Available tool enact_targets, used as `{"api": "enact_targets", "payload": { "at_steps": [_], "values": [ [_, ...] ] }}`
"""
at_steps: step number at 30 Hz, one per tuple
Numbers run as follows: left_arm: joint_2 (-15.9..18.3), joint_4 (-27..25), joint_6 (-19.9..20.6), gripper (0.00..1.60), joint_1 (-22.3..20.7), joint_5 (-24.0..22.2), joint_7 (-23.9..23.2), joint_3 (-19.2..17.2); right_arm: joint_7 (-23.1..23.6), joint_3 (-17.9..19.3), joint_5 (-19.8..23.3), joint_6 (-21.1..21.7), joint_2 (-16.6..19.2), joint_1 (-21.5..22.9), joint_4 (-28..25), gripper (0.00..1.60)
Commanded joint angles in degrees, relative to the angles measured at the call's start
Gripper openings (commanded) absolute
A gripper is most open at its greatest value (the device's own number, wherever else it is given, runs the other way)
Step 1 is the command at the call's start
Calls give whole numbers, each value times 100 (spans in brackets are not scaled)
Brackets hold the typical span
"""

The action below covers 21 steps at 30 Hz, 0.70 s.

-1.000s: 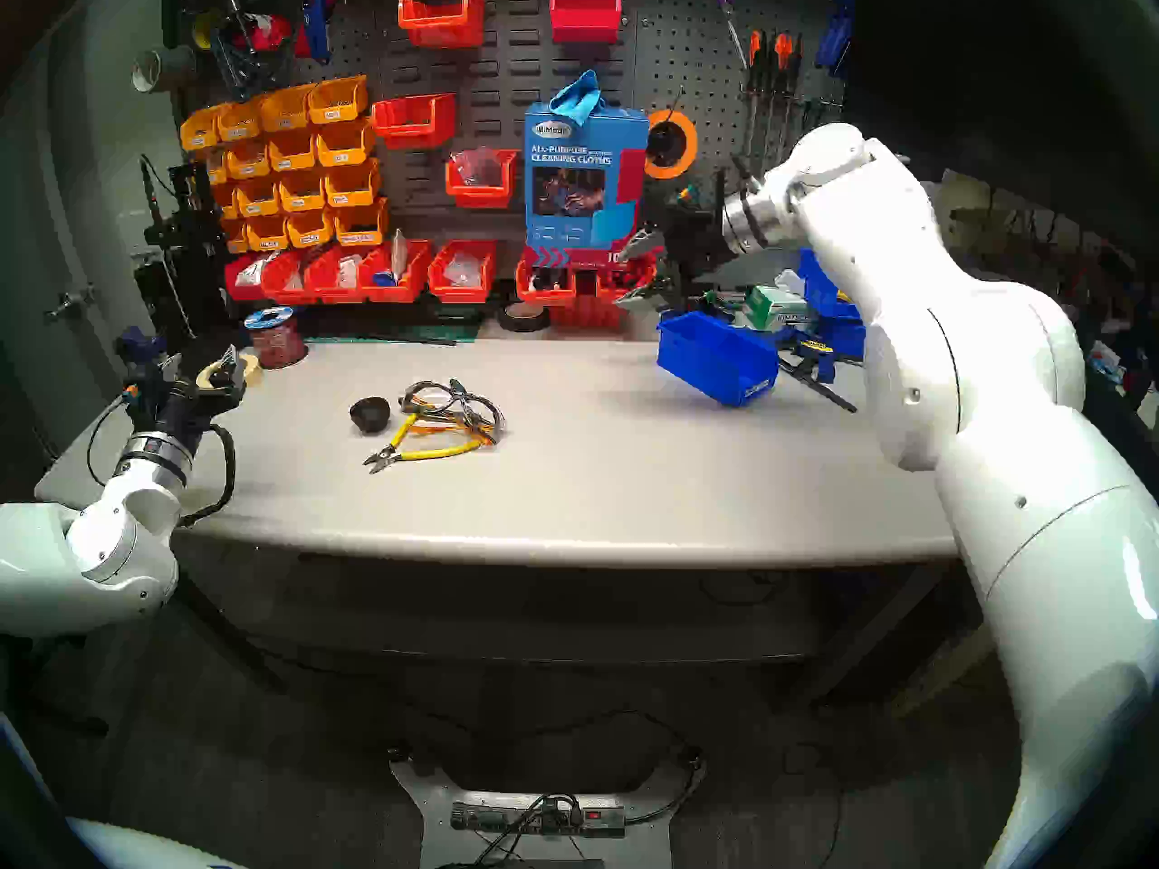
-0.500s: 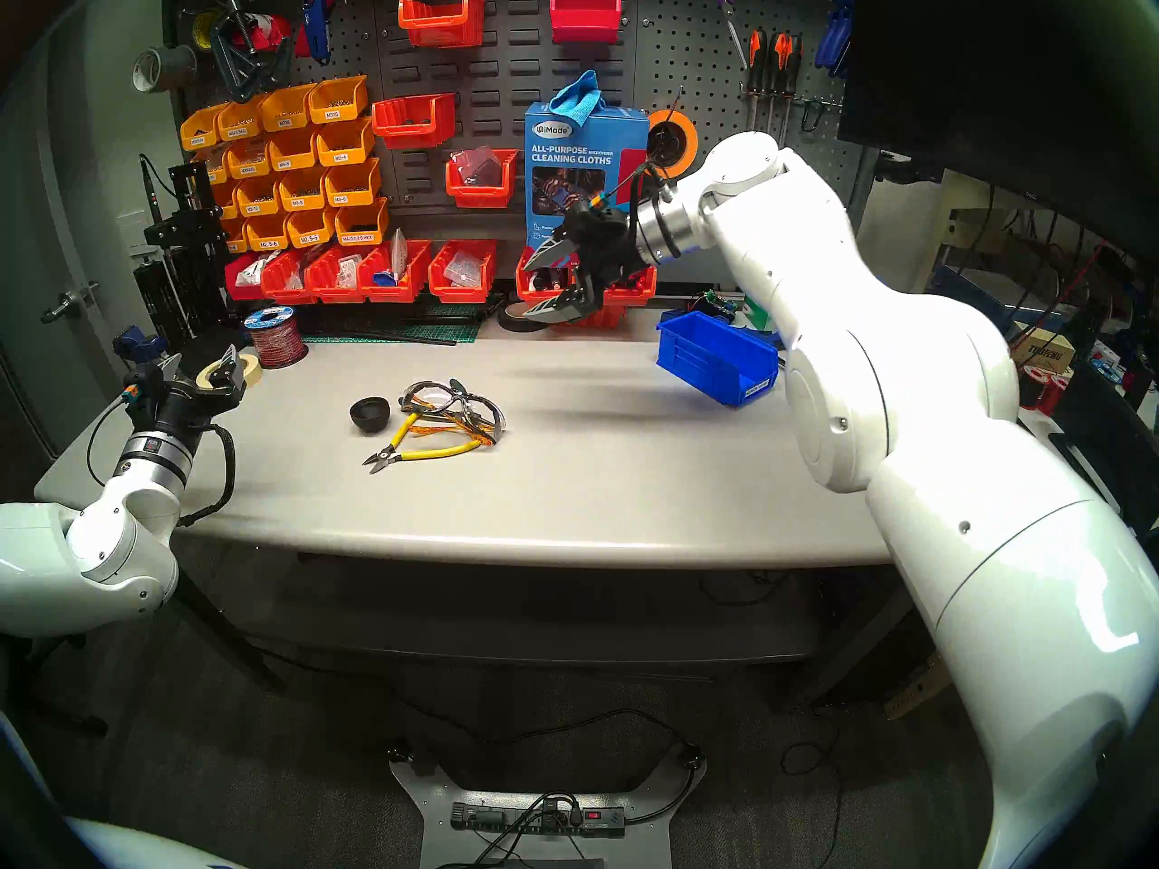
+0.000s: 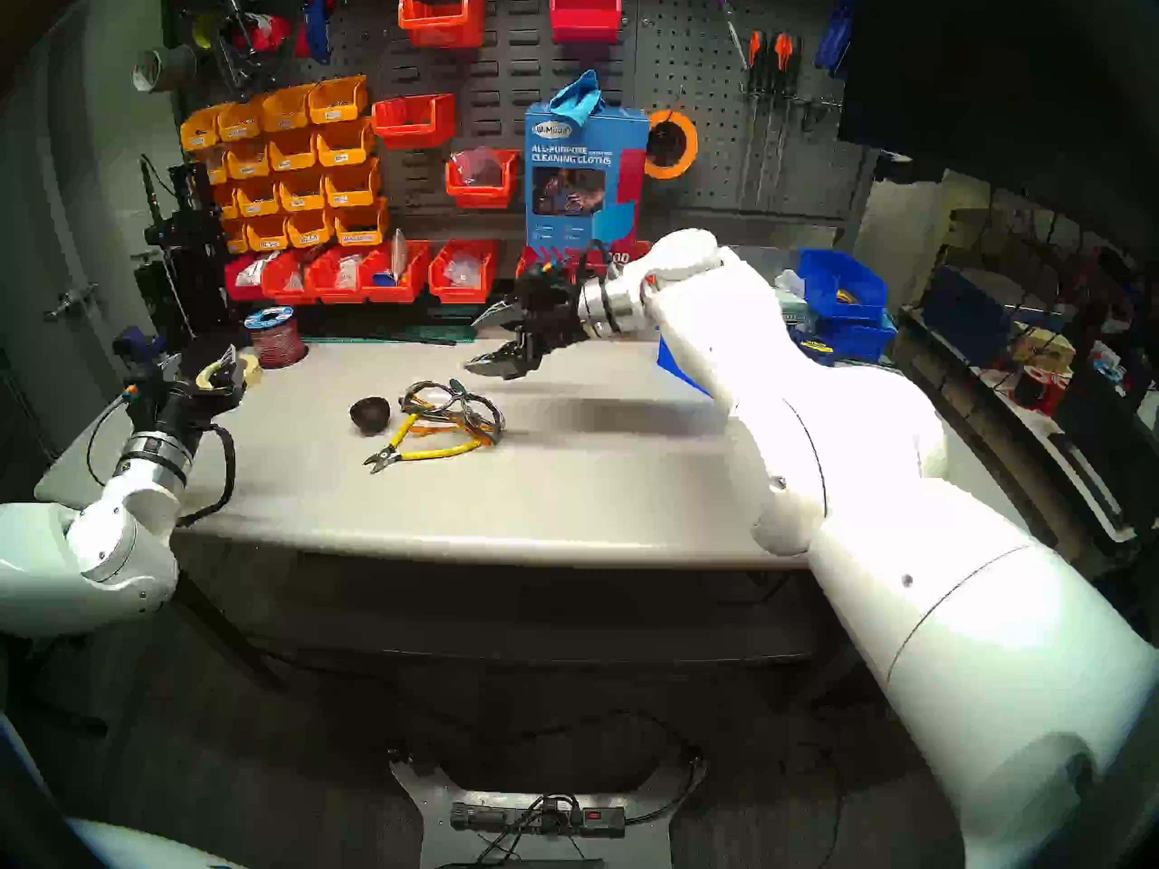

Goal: Take out tools from the storage box

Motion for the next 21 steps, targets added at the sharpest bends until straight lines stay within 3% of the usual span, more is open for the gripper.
{"api": "enact_targets", "payload": {
  "at_steps": [1,21],
  "values": [
    [-12,8,-11,160,-62,15,-3,-57,-349,266,265,39,-265,-233,-112,160],
    [-12,6,-10,160,-54,11,-3,-50,-1498,932,589,-171,-55,-839,-379,160]
  ]
}}
